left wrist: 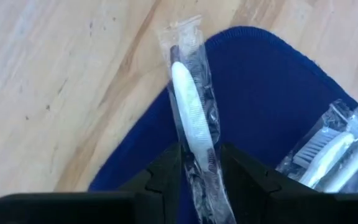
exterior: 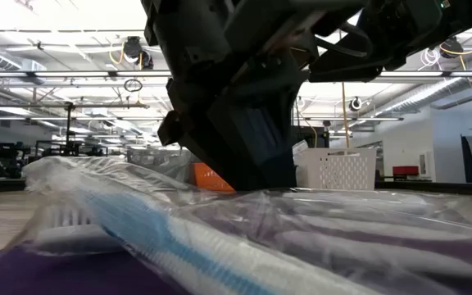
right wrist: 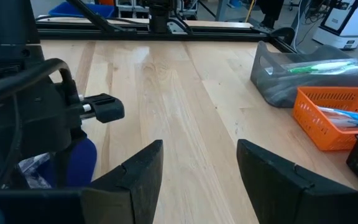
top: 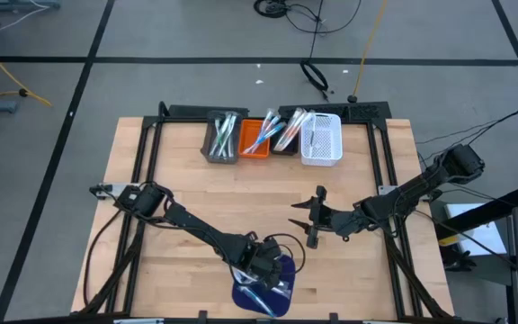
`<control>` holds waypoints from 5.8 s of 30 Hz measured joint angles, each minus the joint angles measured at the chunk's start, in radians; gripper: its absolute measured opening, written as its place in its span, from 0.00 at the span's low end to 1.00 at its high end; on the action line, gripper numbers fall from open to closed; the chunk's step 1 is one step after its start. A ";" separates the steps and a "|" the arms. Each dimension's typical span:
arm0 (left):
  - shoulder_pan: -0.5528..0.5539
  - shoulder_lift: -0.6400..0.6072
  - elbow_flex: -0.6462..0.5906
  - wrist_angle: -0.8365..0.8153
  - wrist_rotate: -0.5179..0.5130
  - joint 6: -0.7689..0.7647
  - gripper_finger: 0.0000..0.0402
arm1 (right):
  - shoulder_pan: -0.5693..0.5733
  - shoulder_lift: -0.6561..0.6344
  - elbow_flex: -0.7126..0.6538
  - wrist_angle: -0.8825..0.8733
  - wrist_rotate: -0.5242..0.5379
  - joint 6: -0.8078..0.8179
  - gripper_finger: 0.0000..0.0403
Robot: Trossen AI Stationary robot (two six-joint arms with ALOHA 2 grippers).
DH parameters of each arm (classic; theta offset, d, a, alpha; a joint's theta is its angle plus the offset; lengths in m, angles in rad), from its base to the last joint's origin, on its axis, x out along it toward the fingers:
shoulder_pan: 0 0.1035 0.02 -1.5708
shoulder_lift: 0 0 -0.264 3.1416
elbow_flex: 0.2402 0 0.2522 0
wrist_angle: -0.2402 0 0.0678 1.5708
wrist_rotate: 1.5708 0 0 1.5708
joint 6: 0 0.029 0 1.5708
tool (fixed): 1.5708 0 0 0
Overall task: Pick & Place Toothbrushes
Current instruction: Put the purple toothbrush into the white bin
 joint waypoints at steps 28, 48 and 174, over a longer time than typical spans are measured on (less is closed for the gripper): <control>0.001 -0.177 0.000 -0.180 -0.308 0.037 0.00 | 0.000 0.000 0.000 0.028 0.000 0.000 0.49; 0.036 -0.328 0.001 -0.173 -0.593 0.254 0.00 | 0.000 0.000 0.000 0.259 -0.112 -0.052 0.49; 0.091 -0.427 0.000 -0.311 -0.554 0.454 0.24 | -1.299 -0.195 0.170 -0.703 -0.624 -0.045 0.54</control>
